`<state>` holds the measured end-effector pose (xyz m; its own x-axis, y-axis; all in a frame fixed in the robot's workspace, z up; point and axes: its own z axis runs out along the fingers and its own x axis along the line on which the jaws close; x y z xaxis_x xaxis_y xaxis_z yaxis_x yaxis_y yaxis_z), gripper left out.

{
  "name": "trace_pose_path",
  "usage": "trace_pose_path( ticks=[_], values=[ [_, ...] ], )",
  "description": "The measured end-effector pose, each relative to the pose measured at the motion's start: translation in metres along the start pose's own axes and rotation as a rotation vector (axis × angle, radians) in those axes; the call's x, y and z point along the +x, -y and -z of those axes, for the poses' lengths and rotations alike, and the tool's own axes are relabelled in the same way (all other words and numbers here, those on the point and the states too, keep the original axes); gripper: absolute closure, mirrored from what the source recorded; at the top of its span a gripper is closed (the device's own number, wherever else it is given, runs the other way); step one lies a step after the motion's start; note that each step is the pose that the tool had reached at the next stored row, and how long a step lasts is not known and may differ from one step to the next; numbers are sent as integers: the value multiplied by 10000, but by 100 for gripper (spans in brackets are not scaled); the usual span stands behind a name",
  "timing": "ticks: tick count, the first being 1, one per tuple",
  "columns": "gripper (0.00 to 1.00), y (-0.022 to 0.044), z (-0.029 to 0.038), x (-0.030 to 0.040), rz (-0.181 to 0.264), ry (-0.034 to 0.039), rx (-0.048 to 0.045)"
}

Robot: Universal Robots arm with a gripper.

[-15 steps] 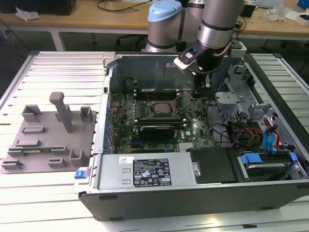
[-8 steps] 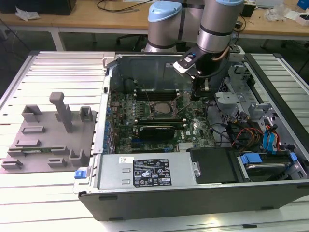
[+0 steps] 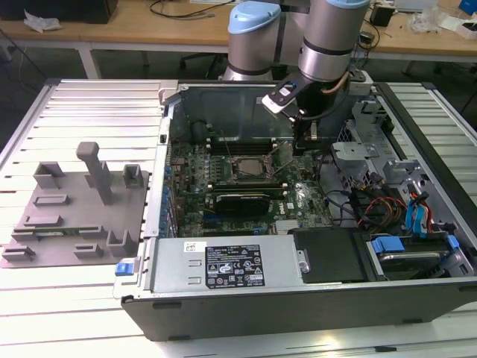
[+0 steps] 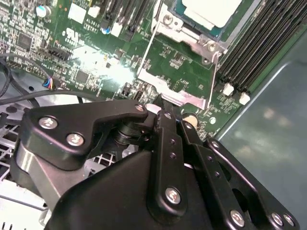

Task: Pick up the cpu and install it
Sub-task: 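Close the cpu cover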

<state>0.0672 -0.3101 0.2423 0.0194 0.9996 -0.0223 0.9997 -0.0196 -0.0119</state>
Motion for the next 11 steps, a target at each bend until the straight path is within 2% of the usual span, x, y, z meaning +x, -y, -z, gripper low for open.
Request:
trace_pose_path(
  ticks=[3,8,11],
  values=[
    [89,84,0,-2,-13,1,-23],
    [89,165,1,-4,-28,0,-52],
    [89,261,1,-5,-31,-2,-84]
  ],
)
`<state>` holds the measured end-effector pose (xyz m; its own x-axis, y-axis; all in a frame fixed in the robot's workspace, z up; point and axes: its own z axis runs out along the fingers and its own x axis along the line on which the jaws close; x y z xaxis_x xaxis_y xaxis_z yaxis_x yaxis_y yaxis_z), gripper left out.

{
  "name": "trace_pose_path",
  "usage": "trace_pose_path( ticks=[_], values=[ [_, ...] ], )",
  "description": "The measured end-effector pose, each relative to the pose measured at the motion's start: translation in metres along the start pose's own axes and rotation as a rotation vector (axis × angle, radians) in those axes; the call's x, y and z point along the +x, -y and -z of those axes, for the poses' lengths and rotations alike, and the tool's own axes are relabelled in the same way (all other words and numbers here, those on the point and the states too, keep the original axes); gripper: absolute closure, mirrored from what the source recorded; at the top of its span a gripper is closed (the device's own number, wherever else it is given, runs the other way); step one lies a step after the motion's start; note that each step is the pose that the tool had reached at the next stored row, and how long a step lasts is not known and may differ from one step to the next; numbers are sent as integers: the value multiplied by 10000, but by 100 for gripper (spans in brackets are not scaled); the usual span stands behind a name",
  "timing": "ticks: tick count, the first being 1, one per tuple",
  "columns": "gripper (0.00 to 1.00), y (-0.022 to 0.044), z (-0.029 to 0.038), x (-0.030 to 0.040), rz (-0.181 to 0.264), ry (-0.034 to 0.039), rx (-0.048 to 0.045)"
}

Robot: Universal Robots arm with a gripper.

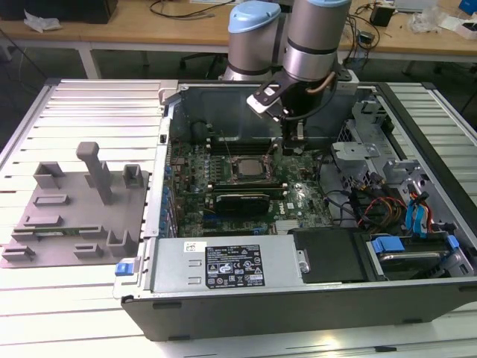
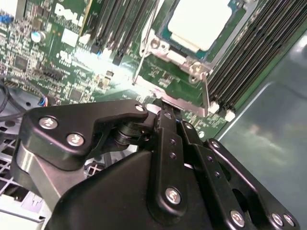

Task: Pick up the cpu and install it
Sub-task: 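Close the cpu cover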

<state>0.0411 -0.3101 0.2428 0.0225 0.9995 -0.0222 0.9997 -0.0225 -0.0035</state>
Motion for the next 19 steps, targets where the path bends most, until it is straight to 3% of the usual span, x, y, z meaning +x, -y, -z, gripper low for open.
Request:
trace_pose_path(
  ticks=[5,13,17,18,19],
  values=[
    [89,142,0,-3,-4,-1,-81],
    [89,404,-3,-8,-9,-9,-284],
    [89,417,-1,-10,-7,2,-302],
    [89,416,-3,-9,-3,10,-151],
    [89,415,-7,-9,0,29,119]
  ],
)
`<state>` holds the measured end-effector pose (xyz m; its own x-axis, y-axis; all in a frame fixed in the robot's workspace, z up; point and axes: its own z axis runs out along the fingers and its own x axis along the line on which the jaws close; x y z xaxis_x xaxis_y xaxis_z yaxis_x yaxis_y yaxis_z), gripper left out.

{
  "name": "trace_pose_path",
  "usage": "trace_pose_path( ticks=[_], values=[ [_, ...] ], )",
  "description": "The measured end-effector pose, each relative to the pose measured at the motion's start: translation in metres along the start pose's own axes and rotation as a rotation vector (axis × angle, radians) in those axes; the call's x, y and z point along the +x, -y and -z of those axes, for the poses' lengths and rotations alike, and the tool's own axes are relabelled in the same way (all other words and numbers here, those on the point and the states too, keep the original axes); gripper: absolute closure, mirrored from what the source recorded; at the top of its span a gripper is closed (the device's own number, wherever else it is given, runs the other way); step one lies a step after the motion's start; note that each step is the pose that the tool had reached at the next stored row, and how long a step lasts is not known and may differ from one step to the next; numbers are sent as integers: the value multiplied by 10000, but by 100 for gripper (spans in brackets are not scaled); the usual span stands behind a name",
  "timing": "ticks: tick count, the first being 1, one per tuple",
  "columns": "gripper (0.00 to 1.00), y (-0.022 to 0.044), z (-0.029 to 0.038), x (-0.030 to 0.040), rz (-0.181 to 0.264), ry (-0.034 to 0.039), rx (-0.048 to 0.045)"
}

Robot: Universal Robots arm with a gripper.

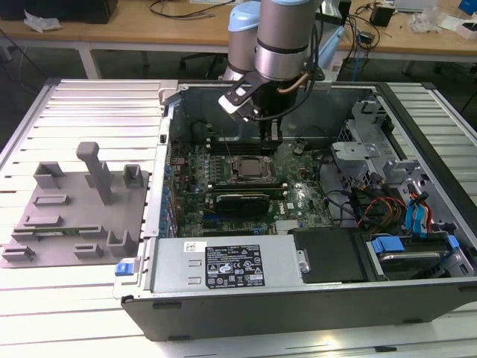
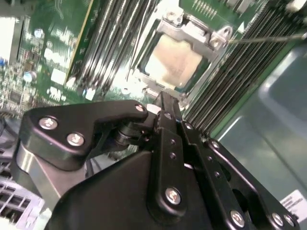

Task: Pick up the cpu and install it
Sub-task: 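Close the cpu cover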

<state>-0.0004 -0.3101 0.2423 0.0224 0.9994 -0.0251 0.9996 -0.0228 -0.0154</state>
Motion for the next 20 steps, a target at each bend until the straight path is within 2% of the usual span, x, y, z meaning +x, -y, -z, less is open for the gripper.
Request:
trace_pose_path(
  ticks=[1,4,6,11,15,16,17,20],
  values=[
    [89,-1,-2,0,4,15,148],
    [89,-1,-1,0,7,19,240],
    [89,-2,-6,1,168,20,235],
    [89,-2,-18,0,1525,60,200],
    [89,-2,-25,0,2375,85,178],
    [89,-2,-27,0,2664,92,170],
    [89,-2,-29,1,3149,105,156],
    [89,-2,-31,1,3813,122,137]
  ],
)
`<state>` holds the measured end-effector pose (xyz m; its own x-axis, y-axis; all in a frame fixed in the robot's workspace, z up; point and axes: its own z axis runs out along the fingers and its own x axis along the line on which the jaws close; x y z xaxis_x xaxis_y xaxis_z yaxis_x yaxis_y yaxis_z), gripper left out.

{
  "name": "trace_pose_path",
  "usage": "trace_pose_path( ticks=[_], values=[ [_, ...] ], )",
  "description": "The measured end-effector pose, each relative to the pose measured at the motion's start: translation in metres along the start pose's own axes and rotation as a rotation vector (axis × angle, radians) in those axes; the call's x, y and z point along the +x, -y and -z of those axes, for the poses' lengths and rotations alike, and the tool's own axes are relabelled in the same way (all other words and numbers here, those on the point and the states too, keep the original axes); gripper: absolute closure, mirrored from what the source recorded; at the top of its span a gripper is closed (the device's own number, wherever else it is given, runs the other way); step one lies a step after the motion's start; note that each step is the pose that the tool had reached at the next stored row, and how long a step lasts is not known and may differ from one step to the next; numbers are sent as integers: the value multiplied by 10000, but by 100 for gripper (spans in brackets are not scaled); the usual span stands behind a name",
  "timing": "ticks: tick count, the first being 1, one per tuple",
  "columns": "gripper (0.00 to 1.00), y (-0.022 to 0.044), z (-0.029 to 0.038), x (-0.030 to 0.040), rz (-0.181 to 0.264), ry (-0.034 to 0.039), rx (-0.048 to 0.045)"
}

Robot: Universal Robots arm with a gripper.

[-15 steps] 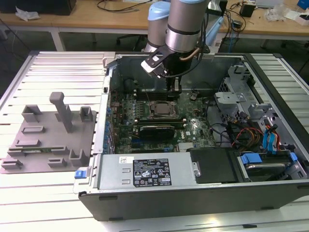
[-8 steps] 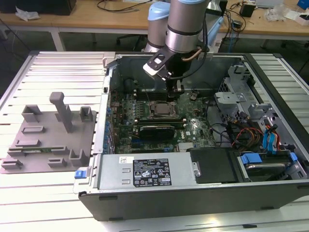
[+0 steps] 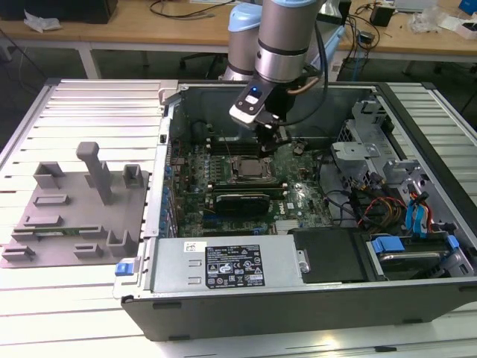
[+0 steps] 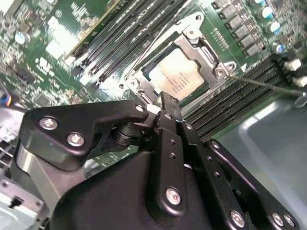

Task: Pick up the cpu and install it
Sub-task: 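Close the cpu cover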

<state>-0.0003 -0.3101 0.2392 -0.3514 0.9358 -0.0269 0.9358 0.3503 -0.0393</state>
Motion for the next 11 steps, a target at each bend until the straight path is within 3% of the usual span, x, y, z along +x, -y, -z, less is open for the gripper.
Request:
trace_pose_path(
  ticks=[7,11],
  values=[
    [89,0,-2,0,1405,56,-37],
    [89,0,-3,0,2428,97,-64]
  ],
)
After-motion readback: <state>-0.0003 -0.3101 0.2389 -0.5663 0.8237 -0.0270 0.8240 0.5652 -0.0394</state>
